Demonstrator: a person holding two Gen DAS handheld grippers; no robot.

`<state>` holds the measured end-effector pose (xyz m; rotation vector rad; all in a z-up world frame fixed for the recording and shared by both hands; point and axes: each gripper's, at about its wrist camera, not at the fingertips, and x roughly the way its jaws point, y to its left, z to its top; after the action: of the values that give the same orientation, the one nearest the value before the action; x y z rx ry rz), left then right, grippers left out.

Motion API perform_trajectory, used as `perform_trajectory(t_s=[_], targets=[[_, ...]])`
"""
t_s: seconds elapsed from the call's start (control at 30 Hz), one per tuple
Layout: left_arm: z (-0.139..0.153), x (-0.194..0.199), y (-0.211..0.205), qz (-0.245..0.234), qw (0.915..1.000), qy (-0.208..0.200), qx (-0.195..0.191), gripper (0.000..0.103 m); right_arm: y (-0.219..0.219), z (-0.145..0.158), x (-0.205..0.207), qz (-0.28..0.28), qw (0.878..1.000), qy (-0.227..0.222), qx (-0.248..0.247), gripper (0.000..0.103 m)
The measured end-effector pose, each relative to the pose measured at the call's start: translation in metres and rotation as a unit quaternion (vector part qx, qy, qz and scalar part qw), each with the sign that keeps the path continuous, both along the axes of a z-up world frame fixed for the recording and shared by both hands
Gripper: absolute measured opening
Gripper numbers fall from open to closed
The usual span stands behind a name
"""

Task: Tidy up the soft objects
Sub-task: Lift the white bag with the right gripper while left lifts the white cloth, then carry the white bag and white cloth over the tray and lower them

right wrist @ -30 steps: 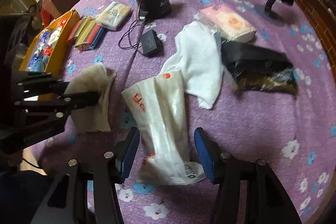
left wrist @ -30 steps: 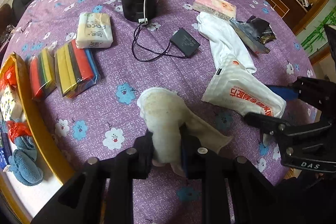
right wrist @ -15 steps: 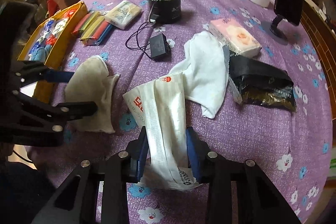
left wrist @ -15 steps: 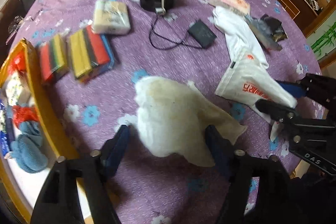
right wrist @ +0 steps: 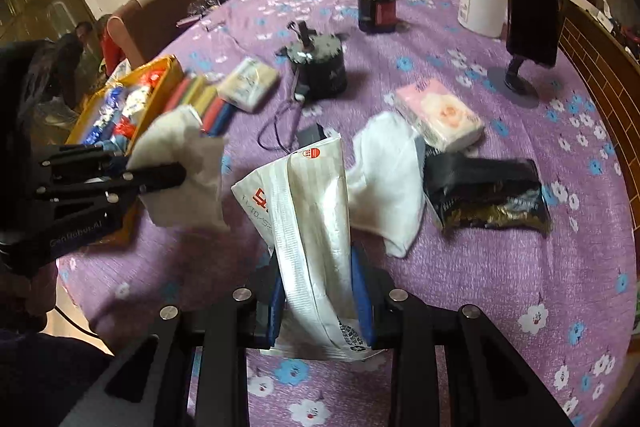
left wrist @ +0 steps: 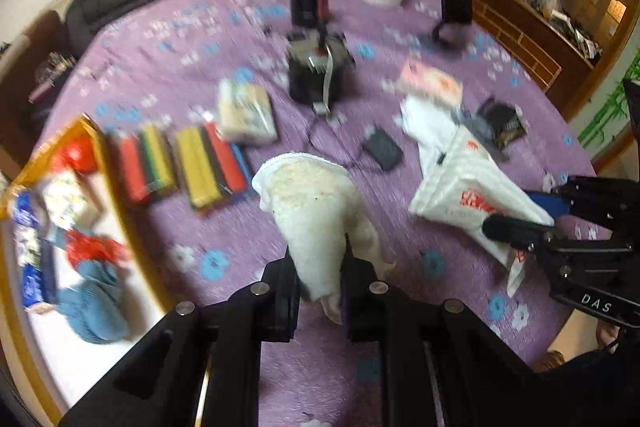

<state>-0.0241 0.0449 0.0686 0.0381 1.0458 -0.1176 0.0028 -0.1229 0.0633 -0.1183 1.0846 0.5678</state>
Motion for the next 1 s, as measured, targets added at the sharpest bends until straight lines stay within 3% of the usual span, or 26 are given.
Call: perform_trajectory(t_s=[0.27, 0.63, 1.0], targets=[[0.025, -0.008, 0.015, 0.028, 0.9978, -0.053, 0.028, 0.015, 0.015, 0.010, 0.000, 0.013, 1.000, -0.006, 0.012, 0.032], [0.038, -0.029, 0.045, 0.072, 0.9939, -0.075, 0.038, 0.015, 0.051, 0.028, 0.000, 0.054, 0.998, -0.008, 0.025, 0.033], [0.042, -0.049, 0.090, 0.122, 0.9885, -0.083, 0.036, 0.016, 0.113, 0.044, -0.001, 0.113, 0.993, -0.002, 0.038, 0.033]])
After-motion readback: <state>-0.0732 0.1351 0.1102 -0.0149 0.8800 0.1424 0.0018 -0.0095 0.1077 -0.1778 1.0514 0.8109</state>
